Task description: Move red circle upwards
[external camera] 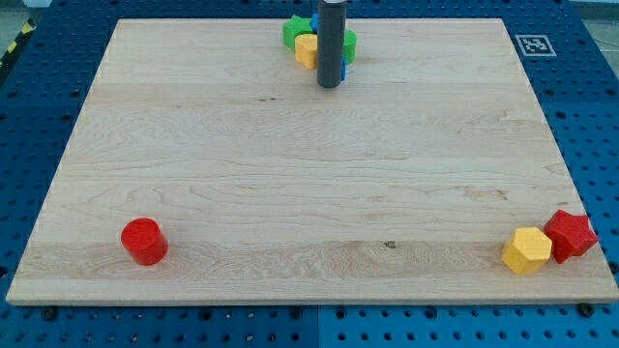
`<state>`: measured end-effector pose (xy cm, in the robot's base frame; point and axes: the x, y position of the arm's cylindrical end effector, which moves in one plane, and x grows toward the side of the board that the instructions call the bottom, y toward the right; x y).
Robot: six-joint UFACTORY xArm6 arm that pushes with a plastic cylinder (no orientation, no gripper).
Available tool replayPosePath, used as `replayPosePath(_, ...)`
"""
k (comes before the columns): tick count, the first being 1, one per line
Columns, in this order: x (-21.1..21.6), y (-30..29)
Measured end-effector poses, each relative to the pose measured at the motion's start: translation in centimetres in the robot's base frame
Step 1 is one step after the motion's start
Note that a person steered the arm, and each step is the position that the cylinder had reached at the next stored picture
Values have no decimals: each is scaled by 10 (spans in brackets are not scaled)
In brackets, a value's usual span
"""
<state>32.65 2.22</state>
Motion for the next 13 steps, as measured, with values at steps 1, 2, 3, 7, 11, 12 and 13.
replayPosePath(1, 15, -1)
replayPosePath(2, 58, -6)
replayPosePath(3, 70, -6)
replayPosePath(7, 110, -17)
replayPosePath(11, 122, -47)
replayPosePath(12, 148, -77)
replayPosePath(13, 155, -93)
